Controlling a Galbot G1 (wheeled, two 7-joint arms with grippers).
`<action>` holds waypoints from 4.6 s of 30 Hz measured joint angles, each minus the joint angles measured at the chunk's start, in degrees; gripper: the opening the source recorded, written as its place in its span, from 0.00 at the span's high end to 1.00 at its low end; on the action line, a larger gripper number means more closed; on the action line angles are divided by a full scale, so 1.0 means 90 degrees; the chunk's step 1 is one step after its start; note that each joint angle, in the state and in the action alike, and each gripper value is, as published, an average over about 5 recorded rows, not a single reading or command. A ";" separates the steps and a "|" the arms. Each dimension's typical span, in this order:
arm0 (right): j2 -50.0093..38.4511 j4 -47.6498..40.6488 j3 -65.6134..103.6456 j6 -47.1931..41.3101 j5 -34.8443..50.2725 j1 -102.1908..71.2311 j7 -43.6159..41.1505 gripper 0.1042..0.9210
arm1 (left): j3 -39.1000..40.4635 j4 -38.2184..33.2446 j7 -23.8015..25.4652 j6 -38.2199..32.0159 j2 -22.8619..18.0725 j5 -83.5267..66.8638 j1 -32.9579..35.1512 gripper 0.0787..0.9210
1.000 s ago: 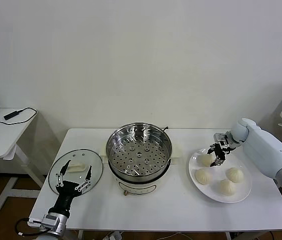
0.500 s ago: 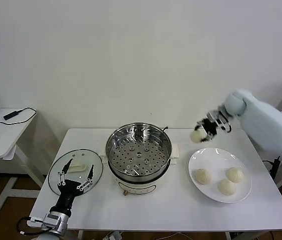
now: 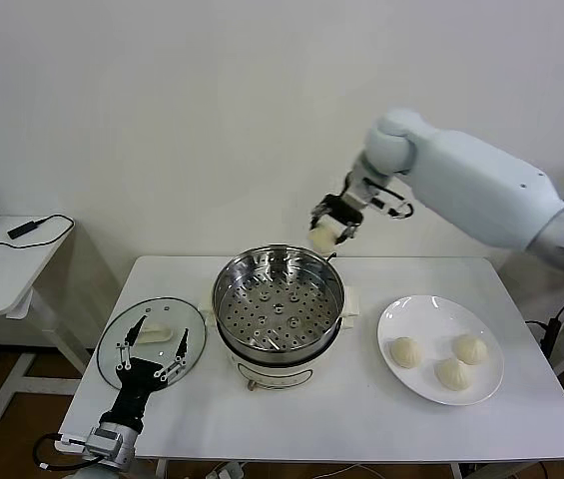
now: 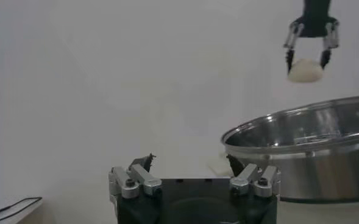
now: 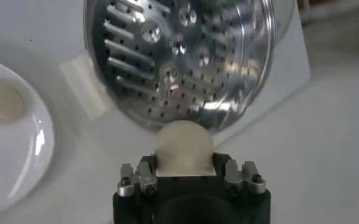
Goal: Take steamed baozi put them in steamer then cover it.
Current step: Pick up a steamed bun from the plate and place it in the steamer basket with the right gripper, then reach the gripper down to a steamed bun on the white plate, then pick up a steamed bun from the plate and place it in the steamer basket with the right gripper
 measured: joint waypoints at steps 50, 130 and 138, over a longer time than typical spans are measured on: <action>-0.0700 0.0268 -0.0553 -0.1668 0.1552 0.0178 -0.0396 0.12 | -0.0076 -0.0035 0.0055 -0.0245 0.0088 0.0142 0.0025 0.12; -0.2003 0.0959 -0.2745 -0.4607 0.4187 0.1288 0.0010 0.34 | -0.0103 -0.0241 -0.0133 -0.0059 0.0082 0.0044 -0.0013 0.12; -0.0837 0.1030 -0.3044 -0.4931 0.4884 0.2125 -0.0079 0.35 | -0.0032 -0.0155 -0.0134 -0.0113 0.0083 0.0067 -0.0058 0.12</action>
